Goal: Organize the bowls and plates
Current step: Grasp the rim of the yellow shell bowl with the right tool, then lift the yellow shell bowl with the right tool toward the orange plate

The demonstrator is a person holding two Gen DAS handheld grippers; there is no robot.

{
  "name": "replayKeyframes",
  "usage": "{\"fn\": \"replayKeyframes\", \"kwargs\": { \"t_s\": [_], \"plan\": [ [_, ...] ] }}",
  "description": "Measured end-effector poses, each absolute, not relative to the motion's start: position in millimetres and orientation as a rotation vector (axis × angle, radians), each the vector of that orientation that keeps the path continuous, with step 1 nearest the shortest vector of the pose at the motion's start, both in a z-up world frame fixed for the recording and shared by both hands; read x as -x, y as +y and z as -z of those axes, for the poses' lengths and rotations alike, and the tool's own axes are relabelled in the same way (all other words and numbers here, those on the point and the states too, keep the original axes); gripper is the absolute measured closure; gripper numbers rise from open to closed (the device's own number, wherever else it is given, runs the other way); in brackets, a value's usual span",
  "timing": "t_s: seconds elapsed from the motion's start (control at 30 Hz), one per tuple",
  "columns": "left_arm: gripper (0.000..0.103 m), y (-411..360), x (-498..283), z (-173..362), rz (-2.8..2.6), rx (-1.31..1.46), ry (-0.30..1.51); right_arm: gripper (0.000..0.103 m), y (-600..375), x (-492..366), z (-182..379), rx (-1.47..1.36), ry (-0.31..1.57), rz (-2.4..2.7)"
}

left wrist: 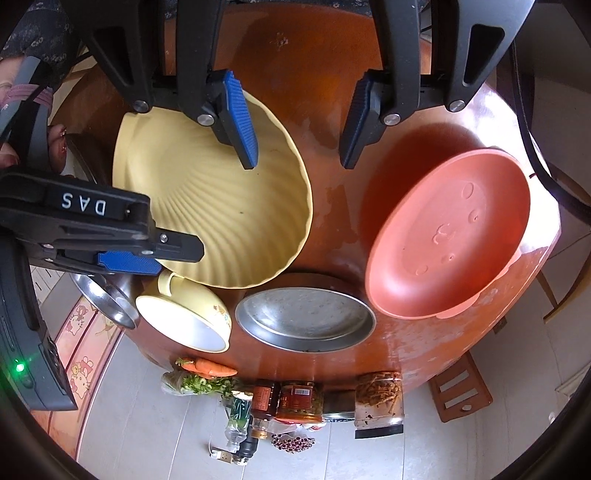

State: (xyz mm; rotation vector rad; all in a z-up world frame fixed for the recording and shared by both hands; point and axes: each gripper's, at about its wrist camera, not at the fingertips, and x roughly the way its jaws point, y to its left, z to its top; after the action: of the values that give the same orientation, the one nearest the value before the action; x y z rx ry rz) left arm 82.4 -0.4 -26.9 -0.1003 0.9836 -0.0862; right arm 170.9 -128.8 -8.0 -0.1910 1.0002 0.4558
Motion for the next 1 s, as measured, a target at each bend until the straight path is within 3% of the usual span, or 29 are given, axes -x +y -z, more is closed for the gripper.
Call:
{"fn": "replayKeyframes", "kwargs": {
  "t_s": [1.0],
  "plan": [
    [0.056, 43.0, -28.8, 26.3, 0.063, 0.246, 0.922, 0.036, -82.0, -108.1, 13.5, 0.167, 1.017, -0.65]
  ]
}}
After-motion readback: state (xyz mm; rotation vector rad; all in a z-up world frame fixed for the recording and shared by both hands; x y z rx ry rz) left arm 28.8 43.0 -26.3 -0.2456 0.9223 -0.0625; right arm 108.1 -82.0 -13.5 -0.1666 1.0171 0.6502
